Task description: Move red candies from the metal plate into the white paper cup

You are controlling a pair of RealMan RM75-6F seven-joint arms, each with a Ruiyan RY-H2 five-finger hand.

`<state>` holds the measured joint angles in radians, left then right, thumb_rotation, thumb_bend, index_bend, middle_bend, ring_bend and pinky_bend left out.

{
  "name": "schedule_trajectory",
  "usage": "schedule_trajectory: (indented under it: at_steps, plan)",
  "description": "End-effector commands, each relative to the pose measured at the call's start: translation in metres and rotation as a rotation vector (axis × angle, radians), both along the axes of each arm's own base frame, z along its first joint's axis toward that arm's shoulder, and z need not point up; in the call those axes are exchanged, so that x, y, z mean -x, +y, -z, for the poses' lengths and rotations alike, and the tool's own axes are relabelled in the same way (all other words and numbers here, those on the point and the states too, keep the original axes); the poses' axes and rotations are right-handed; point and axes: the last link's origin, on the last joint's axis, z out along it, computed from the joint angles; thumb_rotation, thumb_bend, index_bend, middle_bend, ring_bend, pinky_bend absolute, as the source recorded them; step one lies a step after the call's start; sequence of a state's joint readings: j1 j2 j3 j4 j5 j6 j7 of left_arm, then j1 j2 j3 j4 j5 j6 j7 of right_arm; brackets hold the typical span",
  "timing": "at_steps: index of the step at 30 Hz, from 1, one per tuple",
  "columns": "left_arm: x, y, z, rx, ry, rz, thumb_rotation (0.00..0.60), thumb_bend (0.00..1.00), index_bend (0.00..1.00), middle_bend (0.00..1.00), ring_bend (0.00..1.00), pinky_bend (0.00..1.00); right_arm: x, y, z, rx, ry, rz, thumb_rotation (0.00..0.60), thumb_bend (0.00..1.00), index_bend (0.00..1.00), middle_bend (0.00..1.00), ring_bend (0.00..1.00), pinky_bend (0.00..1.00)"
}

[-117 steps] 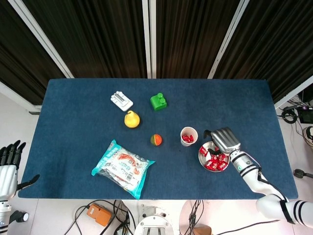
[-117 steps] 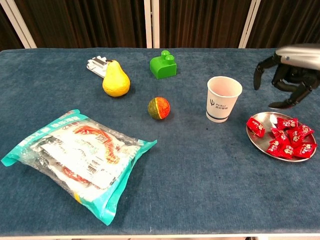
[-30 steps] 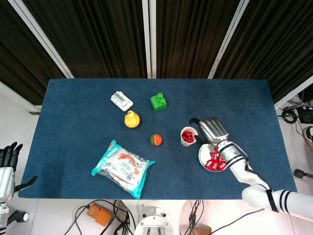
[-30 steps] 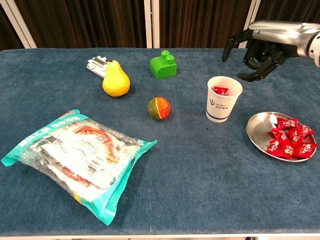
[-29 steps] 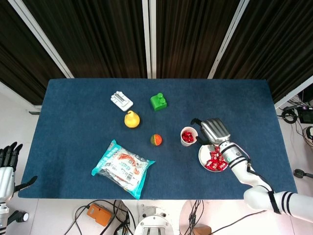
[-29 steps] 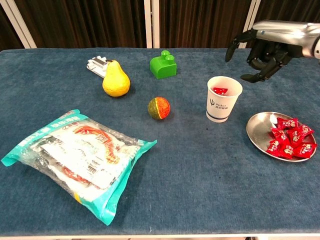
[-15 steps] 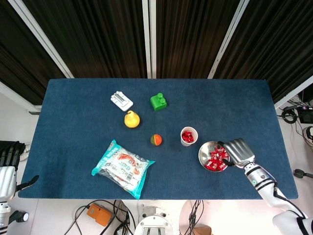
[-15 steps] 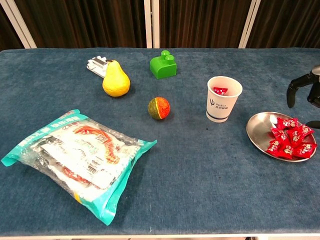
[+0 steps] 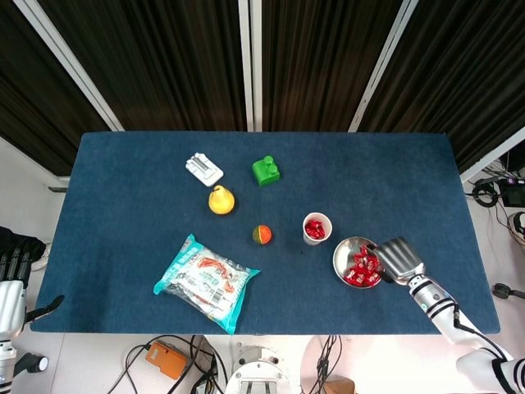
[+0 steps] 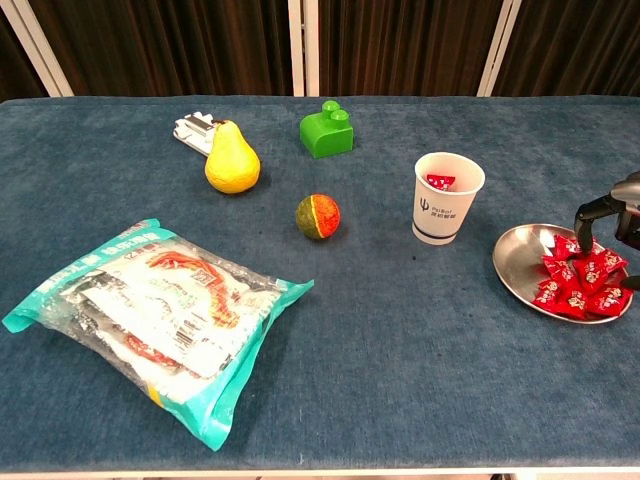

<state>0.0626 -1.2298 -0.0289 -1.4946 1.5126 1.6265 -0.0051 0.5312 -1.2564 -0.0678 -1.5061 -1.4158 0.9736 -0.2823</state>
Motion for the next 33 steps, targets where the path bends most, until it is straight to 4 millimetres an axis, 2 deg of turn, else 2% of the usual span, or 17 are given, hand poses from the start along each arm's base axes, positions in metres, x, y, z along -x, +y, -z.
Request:
schedule_trajectory:
  at_steps: [1,7,9,13,16,18,21,27,31,33]
  plan:
    - [0.000,0.000,0.000,0.000,0.001,-0.002,0.600,0.00,0.00,0.00,0.00,0.00,-0.002,-0.003,0.006,-0.010,-0.004,-0.002,0.600,0.39,0.50,0.92,1.00,1.00]
    - [0.002,-0.002,-0.001,-0.002,-0.001,-0.011,0.600,0.00,0.00,0.00,0.00,0.00,-0.003,-0.007,0.014,-0.022,-0.002,-0.009,0.600,0.39,0.51,0.92,1.00,1.00]
    - [0.003,-0.002,-0.001,-0.001,-0.001,-0.011,0.600,0.00,0.00,0.00,0.00,0.00,-0.003,-0.008,0.016,-0.028,-0.002,-0.005,0.600,0.40,0.55,0.92,1.00,1.00]
    - [0.004,-0.002,-0.001,-0.002,-0.001,-0.012,0.600,0.00,0.00,0.00,0.00,0.00,-0.003,-0.011,0.020,-0.031,-0.016,0.009,0.600,0.52,0.66,0.92,1.00,1.00]
    - [0.004,-0.003,-0.001,-0.003,-0.002,-0.013,0.600,0.00,0.00,0.00,0.00,0.00,-0.007,-0.013,0.018,-0.018,-0.036,0.004,0.600,0.59,0.69,0.92,1.00,1.00]
    - [0.005,-0.003,-0.001,-0.003,-0.001,-0.015,0.600,0.00,0.00,0.00,0.00,0.00,-0.011,-0.015,0.016,-0.007,-0.048,-0.004,0.600,0.60,0.70,0.92,1.00,1.00]
    - [0.005,-0.003,-0.001,-0.003,-0.002,-0.016,0.600,0.00,0.00,0.00,0.00,0.00,-0.023,-0.019,0.007,0.021,-0.099,-0.021,0.600,0.60,0.70,0.92,1.00,1.00]
    - [0.004,-0.001,-0.001,-0.002,0.000,-0.008,0.600,0.00,0.00,0.00,0.00,0.00,-0.071,-0.039,-0.015,0.081,-0.244,-0.096,0.600,0.60,0.69,0.92,1.00,1.00]
    - [0.002,0.001,-0.002,-0.002,0.001,-0.001,0.600,0.00,0.00,0.00,0.00,0.00,-0.101,-0.054,-0.013,0.070,-0.295,-0.120,0.600,0.60,0.69,0.92,1.00,1.00]
    - [0.002,0.001,-0.002,-0.002,0.001,-0.002,0.600,0.00,0.00,0.00,0.00,0.00,-0.110,-0.060,-0.009,0.062,-0.300,-0.120,0.600,0.60,0.69,0.92,1.00,1.00]
